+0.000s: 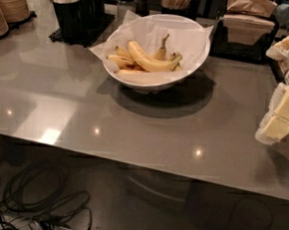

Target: Pick banana from white bowl

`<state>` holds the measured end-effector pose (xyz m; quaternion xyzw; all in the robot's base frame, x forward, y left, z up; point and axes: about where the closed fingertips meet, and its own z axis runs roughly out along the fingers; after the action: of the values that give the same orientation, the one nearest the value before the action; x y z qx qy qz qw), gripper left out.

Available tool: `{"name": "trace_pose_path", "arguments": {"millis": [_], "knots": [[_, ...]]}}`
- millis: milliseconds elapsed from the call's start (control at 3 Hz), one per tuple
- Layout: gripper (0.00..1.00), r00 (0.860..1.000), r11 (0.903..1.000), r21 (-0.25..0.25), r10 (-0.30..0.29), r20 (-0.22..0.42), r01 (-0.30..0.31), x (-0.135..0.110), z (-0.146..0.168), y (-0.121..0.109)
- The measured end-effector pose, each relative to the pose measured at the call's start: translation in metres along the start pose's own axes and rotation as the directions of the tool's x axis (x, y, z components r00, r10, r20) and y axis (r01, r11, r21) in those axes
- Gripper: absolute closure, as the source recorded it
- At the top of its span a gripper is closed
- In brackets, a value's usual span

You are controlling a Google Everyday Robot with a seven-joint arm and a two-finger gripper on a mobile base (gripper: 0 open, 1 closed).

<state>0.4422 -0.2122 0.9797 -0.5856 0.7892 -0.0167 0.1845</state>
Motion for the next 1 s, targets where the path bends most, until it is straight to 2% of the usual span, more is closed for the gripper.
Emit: {"name": "trace_pose_path", "arguments": {"millis": [333,667,1000], "knots": [[0.0,0.988,0.9993,-0.011,0.037,0.148,-0.036,-0.04,0.001,-0.021],[0.0,0.952,0.9968,-0.07,0.057,0.3,-0.038,-0.108,0.009,-0.042],[0.0,0.95,0.997,-0.069,0.055,0.309,-0.036,-0.112,0.007,-0.043]]}}
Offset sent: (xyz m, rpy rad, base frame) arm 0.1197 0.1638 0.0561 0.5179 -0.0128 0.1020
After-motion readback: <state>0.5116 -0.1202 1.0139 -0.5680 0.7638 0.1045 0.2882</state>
